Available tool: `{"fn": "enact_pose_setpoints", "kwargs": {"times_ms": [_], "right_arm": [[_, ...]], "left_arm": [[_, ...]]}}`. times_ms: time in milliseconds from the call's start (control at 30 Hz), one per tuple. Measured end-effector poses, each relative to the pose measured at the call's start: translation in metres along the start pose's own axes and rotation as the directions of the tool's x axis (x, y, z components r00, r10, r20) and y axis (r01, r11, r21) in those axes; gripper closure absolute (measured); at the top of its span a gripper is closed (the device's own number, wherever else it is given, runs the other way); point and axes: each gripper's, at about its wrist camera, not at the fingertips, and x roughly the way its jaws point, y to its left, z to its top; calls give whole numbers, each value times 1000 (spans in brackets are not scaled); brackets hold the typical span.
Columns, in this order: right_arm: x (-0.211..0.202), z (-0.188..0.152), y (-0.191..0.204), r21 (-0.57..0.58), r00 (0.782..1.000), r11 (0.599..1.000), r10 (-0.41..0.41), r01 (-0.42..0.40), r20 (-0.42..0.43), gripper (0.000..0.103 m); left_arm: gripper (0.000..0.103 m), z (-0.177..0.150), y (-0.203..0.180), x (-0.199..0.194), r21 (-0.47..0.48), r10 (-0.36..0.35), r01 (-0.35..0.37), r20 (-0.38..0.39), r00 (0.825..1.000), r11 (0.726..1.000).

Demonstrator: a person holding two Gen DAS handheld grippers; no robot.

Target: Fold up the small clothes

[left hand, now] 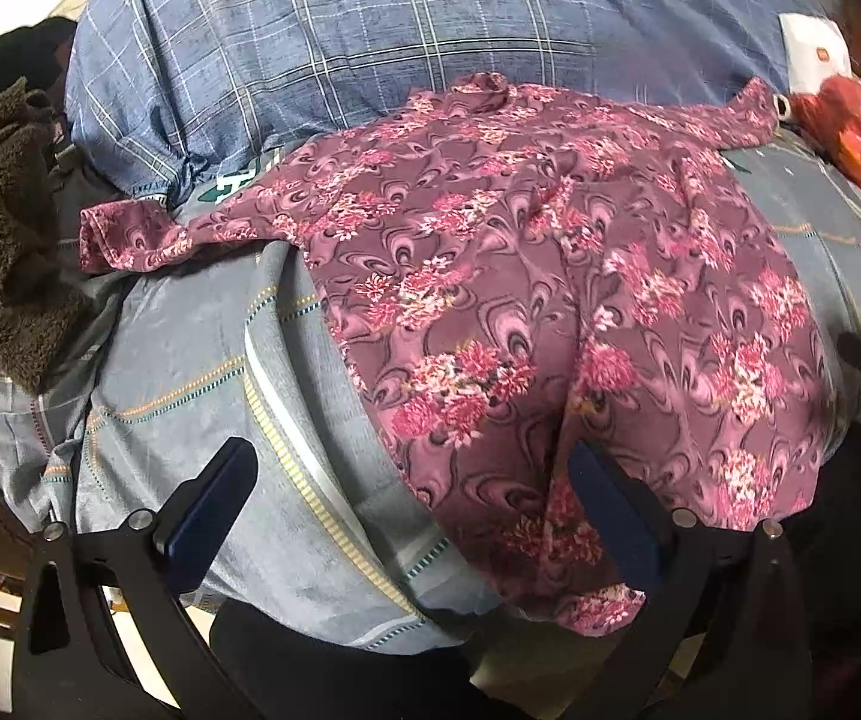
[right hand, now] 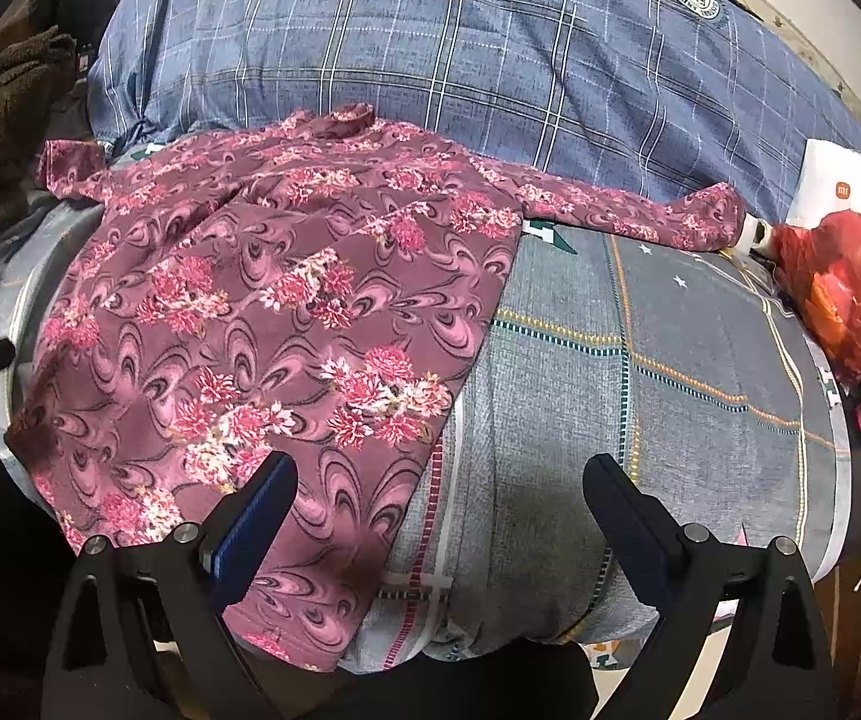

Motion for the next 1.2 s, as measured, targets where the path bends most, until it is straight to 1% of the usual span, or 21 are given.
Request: {"fn": "enact_pose_setpoints", "kwargs": {"times_ms": [167,333,533,867,1067,1200], "right_arm": [[1,2,-5,10,1000,1000,-9,9,1,6],[-1,7,-13,37,1000,999,-10,9,5,6],[-2,11,-15,36,1000,999,-22,22,1,6],[-3,11,-10,22,1000,999,-28,28,-11,6],[-3,15,-13,43,1000,999,-18,18,-17,6],[0,15,-13,47,1000,999,-16,17,-21,6]], "left_arm": [[0,5,2,4,-19,-20,20,2,1000,1000],[0,8,0,8,-14,-32,32,-2,999,999],[0,7,3,13,-31,-51,51,-13,999,998],[0,3,8,17,-38,-62,61,-19,998,997],[0,1,17,20,-68,-66,65,-20,998,996],[0,-1,23,23,-88,-67,64,-33,997,994]]}}
